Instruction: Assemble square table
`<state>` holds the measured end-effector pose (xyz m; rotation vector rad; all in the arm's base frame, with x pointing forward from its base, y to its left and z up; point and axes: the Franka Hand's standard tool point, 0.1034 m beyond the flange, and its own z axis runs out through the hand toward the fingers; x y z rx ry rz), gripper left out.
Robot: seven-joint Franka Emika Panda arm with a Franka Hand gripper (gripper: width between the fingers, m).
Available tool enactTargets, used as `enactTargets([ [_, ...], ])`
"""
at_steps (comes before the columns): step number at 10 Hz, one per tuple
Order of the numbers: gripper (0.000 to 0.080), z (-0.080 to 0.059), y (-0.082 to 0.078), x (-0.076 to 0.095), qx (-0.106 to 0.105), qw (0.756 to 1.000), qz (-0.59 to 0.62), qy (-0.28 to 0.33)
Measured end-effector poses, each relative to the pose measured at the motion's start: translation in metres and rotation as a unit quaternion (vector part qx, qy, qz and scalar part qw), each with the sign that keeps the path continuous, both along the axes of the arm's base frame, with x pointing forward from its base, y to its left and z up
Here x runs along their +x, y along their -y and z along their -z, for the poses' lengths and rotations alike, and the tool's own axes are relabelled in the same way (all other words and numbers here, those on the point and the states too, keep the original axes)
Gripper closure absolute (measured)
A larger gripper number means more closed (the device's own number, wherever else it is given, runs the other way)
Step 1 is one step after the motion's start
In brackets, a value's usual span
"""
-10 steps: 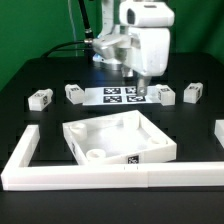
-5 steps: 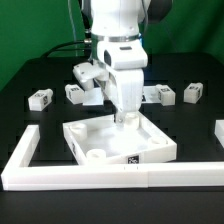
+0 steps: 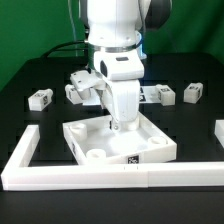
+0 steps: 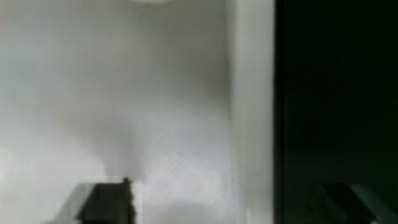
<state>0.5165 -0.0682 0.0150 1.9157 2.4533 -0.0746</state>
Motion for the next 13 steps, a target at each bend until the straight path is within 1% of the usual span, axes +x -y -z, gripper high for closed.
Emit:
enactTargets([
  [1, 0.0362, 0.000, 0.000, 0.000, 0.000, 1.000, 0.000, 0.000],
  [2, 0.0545, 0.001, 0.000, 0.000, 0.000, 1.000, 0.000, -0.001],
  [3, 0.0681, 0.001, 0.000, -0.001, 0.000, 1.000, 0.000, -0.001],
  [4, 0.0681, 0.001, 0.001, -0.002, 0.000, 1.000, 0.005, -0.003],
  [5, 0.0741, 0.001, 0.001, -0.002, 0.000, 1.000, 0.005, -0.004],
  [9, 0.0741, 0.001, 0.001, -0.002, 0.000, 1.000, 0.005, -0.004],
  [10, 0.0741, 0.001, -0.003, -0.002, 0.000, 1.000, 0.024, -0.002],
  [11, 0.0741, 0.001, -0.028, 0.002, 0.005, 0.998, 0.064, 0.002],
  [12, 0.0741, 0.001, -0.063, 0.009, 0.013, 0.997, 0.080, 0.007],
  [13, 0.0741, 0.001, -0.085, 0.015, 0.016, 0.994, 0.104, 0.006],
])
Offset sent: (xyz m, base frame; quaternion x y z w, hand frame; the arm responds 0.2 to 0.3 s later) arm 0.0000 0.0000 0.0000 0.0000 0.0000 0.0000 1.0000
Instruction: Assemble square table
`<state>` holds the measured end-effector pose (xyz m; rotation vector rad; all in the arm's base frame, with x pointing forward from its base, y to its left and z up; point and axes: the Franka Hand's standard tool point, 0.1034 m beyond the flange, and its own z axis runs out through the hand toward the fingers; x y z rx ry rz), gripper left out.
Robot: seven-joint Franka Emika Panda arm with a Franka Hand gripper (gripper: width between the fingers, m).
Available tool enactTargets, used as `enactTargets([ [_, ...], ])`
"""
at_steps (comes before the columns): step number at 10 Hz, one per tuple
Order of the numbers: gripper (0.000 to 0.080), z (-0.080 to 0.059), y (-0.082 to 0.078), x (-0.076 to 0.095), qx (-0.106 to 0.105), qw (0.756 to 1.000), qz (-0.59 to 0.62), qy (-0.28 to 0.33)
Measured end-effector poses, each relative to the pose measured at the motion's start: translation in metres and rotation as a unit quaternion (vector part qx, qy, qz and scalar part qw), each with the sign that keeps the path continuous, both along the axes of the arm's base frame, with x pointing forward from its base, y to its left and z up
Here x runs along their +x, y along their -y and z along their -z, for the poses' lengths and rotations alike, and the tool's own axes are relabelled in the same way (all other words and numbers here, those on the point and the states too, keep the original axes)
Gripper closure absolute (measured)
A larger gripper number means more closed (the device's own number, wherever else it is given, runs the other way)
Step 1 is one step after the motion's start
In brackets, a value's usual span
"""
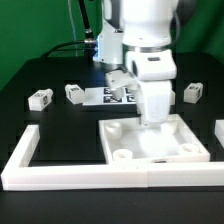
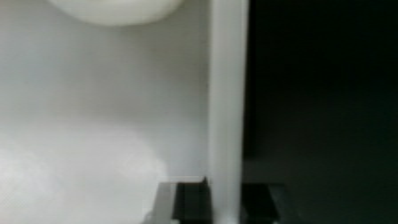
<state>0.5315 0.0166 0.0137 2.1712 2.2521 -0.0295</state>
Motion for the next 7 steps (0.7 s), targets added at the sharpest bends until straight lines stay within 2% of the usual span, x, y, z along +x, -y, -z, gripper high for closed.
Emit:
enactTargets([
  [1, 0.0741, 0.000, -0.024, 0.009, 0.001, 0.999, 0.036, -0.008],
  [2, 0.0741, 0.000, -0.050, 0.010, 0.001, 0.999, 0.047, -0.020],
  [5, 0.0735, 0.001, -0.052, 0.011, -0.023, 0.996, 0.061, -0.068],
  [7, 0.0734, 0.001, -0.052, 0.010, -0.023, 0.996, 0.059, -0.068],
])
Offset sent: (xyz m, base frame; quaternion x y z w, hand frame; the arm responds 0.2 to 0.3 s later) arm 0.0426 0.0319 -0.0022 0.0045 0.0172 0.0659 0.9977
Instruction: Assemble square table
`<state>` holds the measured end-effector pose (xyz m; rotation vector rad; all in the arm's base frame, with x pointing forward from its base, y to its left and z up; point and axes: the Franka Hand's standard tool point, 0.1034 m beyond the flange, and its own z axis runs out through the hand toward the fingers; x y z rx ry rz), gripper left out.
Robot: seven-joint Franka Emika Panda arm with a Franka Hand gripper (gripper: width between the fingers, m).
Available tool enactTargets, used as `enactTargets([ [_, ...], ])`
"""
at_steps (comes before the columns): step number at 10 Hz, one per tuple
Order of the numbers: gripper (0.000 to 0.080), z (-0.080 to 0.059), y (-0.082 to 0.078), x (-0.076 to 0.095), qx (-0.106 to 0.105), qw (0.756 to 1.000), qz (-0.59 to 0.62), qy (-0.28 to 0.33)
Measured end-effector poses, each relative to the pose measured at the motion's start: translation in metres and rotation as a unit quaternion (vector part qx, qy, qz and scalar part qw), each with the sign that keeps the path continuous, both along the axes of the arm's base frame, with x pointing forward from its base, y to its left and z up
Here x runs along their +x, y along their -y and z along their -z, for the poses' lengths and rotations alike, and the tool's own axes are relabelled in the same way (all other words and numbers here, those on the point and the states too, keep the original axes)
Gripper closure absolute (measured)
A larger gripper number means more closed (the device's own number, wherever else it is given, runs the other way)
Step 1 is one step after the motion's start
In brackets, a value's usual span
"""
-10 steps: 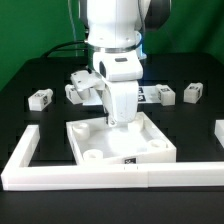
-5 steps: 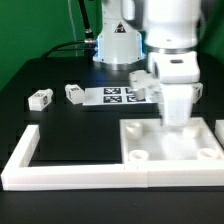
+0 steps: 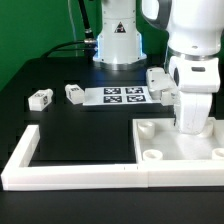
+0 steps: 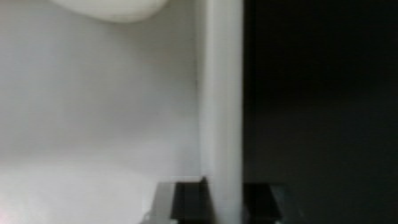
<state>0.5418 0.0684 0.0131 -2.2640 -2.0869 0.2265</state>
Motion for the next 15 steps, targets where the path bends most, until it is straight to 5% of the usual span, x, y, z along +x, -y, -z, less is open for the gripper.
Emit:
enactTargets([
  [1, 0.0581, 0.001, 0.000, 0.000, 0.000, 1.000, 0.001, -0.001],
  [2, 0.0581, 0.001, 0.000, 0.000, 0.000, 1.000, 0.001, -0.001],
  [4, 0.0263, 0.001, 0.000, 0.000, 0.000, 1.000, 0.001, -0.001],
  [5, 0.0182, 0.001, 0.000, 0.000, 0.000, 1.000, 0.001, -0.001],
  [11, 0.0150, -0.001, 0.001, 0.000, 0.000, 1.000, 0.002, 0.000],
  [13, 0.0150, -0.030, 0.001, -0.001, -0.009, 0.999, 0.031, 0.015],
  [15, 0.0150, -0.053, -0.014, -0.021, -0.044, 0.988, 0.150, 0.008],
])
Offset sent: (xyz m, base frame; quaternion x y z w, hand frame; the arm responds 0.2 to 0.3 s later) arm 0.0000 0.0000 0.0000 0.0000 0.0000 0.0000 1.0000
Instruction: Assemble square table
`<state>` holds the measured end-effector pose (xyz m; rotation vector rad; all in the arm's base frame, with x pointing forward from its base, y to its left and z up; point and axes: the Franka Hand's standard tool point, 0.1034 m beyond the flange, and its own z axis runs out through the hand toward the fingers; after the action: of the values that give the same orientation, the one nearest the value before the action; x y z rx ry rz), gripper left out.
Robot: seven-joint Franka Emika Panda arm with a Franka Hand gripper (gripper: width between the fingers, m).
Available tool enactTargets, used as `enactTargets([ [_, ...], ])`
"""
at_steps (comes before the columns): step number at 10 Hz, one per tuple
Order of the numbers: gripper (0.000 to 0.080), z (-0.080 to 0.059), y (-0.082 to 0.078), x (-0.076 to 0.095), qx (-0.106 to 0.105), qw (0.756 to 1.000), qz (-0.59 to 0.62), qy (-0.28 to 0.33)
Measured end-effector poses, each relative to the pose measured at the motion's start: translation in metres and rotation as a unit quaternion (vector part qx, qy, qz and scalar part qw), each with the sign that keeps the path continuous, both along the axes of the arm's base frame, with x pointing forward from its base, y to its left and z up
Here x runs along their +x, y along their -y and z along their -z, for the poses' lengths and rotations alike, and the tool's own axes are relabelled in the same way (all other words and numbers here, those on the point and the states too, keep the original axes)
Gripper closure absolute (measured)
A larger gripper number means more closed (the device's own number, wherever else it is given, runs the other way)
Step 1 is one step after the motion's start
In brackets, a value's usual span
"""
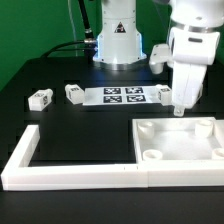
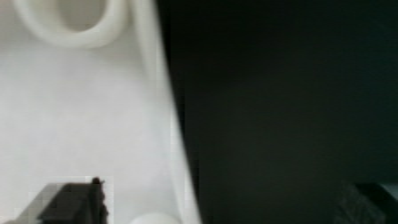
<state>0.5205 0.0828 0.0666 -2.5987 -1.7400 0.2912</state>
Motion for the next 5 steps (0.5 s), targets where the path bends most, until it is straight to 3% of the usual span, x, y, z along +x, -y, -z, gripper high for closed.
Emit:
enactTargets([
  [2, 0.0150, -0.012, -0.038, -0.022, -0.033, 0.989, 0.146, 0.009],
  [3, 0.0150, -0.011, -0.050, -0.027, -0.037, 0.986, 0.163, 0.014],
  [5, 0.0150, -0.011, -0.050, -0.027, -0.045, 0.973, 0.226, 0.018],
])
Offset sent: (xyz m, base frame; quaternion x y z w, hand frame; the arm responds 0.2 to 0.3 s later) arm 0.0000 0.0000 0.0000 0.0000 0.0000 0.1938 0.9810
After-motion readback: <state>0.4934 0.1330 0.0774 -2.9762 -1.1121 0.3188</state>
